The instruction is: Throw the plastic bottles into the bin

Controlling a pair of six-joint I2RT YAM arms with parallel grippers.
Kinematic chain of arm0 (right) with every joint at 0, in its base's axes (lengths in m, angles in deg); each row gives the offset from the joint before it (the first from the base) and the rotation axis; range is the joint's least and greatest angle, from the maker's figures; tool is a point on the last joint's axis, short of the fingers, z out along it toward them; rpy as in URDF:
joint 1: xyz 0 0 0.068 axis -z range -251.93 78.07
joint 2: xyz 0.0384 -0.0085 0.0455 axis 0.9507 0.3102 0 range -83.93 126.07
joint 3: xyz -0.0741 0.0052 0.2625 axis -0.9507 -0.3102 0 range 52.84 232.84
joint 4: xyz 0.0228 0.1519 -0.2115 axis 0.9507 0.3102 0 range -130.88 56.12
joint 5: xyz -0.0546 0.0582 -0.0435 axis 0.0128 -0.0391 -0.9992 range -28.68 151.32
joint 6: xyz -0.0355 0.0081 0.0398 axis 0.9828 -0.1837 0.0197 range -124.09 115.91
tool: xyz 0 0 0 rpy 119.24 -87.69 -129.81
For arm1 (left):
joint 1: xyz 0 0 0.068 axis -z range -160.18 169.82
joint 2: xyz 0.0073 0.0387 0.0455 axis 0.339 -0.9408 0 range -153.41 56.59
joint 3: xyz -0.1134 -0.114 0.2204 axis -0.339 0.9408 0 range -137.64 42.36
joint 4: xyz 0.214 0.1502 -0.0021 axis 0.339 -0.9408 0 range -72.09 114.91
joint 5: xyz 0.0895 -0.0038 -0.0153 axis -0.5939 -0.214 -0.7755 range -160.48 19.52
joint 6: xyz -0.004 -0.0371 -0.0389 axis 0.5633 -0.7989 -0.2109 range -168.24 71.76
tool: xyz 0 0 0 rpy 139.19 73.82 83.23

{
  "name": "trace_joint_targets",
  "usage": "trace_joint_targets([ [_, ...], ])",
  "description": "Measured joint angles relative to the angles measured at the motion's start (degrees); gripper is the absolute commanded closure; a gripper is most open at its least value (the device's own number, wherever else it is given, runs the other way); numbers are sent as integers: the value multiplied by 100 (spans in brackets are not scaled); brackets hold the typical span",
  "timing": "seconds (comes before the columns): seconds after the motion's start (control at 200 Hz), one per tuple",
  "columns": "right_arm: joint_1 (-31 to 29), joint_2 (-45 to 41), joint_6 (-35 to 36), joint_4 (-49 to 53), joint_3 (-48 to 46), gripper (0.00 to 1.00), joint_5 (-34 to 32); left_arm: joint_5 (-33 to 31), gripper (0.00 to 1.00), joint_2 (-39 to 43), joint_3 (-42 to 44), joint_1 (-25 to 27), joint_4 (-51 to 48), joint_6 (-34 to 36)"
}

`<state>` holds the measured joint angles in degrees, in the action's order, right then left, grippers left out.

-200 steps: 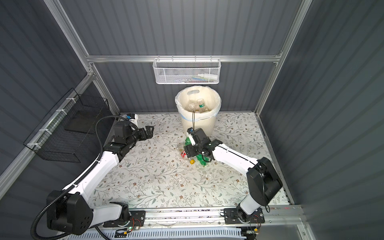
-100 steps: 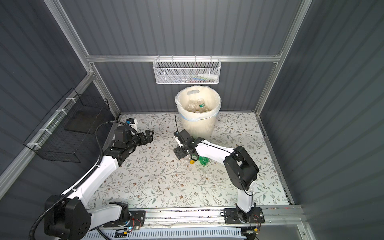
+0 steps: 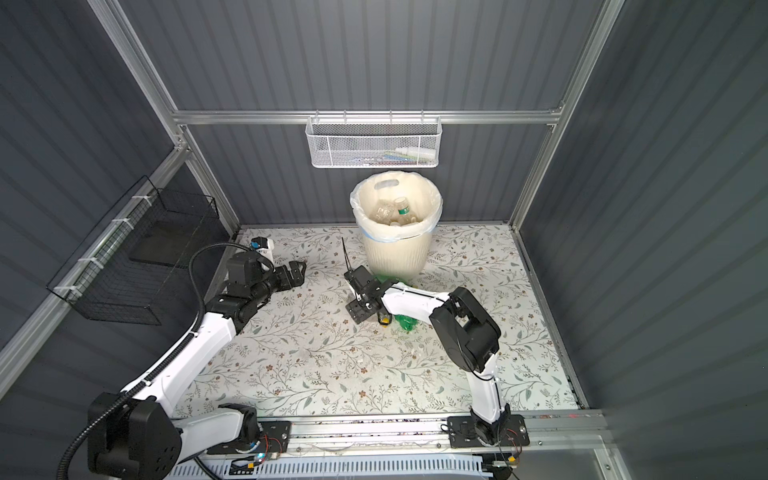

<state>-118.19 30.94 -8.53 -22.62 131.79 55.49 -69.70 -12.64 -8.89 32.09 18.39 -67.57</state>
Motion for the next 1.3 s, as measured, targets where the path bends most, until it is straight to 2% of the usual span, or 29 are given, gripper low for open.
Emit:
trace_joint_targets([
  [0.17, -61, 138, 31, -44, 28, 20, -111, 0, 0, 0, 0, 0, -22, 0],
  [0.41, -116, 133, 74, -114, 9, 33, -214, 2, 0, 0, 24, 0, -35, -2],
  [0.585, -116, -262, 70, -166, -264, 36, -243, 4, 0, 0, 35, 0, -37, -2],
  [0.836, -109, -1738, 39, -468, -968, 36, -378, 35, 0, 0, 35, 0, -28, -7],
  [1.016, -55, -3023, 44, -962, -1884, 36, -590, 133, 0, -2, 37, 0, 22, -72],
  [1.301, 431, -5307, 20, -1858, -3200, 37, -1115, 422, 0, -76, 37, 0, 223, -133],
])
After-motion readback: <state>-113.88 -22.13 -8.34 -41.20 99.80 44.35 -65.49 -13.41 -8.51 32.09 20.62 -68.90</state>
